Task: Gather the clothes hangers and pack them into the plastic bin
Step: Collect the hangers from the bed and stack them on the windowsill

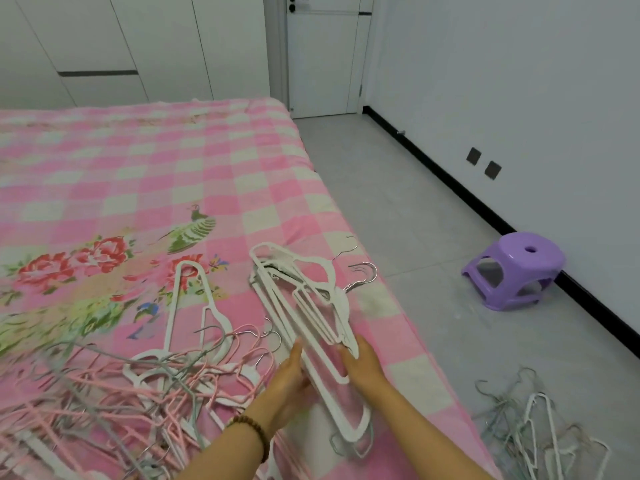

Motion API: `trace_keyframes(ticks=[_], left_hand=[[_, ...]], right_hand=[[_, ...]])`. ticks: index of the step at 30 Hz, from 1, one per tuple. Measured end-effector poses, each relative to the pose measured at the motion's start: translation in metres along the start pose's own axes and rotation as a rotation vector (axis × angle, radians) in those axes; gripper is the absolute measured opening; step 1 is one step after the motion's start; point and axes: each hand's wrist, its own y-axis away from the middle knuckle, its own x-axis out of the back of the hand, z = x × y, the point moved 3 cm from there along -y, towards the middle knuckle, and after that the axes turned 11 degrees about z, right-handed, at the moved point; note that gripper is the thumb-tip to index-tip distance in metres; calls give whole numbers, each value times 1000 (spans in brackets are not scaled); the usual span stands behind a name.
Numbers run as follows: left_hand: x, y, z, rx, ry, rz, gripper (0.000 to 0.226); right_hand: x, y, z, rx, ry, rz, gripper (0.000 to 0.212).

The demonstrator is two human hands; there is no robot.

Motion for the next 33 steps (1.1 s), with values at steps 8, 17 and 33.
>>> trace_keyframes(ticks=[8,17,33], left_hand=[[-38,49,86,-590,11,183,28],[-53,91,92,-887,-185,80,21],[-32,107,20,-684,-509,-15,85]], right_hand=[[50,49,-67,177,-250,12,38],[79,54,-87,152,-458,61,64],[99,113,-28,-44,-325,61,28]])
